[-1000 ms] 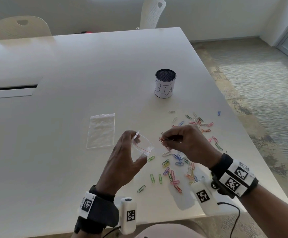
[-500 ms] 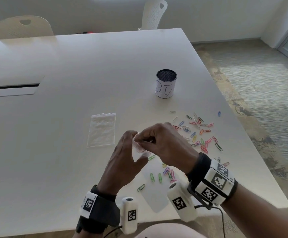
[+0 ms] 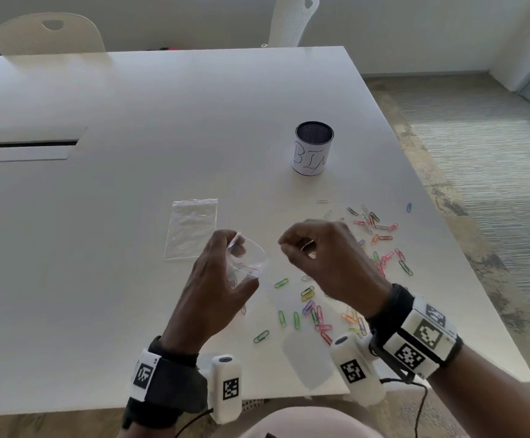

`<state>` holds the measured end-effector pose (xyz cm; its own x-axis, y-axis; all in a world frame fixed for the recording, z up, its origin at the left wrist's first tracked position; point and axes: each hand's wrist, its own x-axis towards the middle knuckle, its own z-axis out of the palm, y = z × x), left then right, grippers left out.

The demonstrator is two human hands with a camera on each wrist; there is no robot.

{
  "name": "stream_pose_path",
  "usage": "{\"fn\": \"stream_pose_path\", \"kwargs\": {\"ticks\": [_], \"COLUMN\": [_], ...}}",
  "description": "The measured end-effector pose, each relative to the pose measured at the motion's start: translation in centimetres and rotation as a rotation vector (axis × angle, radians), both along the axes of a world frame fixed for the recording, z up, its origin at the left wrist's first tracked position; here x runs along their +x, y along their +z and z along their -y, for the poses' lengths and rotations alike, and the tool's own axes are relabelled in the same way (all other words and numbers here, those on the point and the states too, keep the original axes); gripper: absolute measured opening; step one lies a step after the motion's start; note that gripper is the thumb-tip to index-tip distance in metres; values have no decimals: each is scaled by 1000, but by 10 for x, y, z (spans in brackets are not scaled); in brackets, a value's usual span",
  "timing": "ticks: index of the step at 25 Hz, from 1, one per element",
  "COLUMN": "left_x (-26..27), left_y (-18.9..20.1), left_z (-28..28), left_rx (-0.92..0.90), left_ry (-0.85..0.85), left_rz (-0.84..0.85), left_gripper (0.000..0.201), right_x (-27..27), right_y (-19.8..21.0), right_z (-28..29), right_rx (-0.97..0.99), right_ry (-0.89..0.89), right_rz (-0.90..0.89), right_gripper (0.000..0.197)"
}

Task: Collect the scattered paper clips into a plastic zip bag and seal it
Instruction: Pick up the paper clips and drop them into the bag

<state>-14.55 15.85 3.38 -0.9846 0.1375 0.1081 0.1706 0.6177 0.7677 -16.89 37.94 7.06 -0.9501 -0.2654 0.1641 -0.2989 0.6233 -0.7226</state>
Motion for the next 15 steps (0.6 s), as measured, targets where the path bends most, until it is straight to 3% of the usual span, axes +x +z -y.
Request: {"fn": "stream_pose_path", "kwargs": {"ticks": [4, 8, 10, 13, 15], "left_x": [8, 16, 20, 22, 23], "left_y": [11, 18, 20, 19, 18], "left_z": [12, 20, 22, 22, 22], "left_rx": [4, 3, 0, -2, 1], "left_ry": [38, 61, 68, 70, 78], "left_rz": [-7, -13, -21, -9, 2], "left_gripper": [49, 49, 49, 49, 49], "right_x": [18, 34, 39, 41, 38], "right_y": [-40, -57, -61, -67, -68], "right_z": [6, 17, 19, 16, 7], "right_rx": [371, 503, 507, 448, 402], "right_ry": [135, 290, 384, 456, 440], "right_rz": [228, 171, 133, 104, 111], "right_gripper": [57, 81, 65, 22, 12]}}
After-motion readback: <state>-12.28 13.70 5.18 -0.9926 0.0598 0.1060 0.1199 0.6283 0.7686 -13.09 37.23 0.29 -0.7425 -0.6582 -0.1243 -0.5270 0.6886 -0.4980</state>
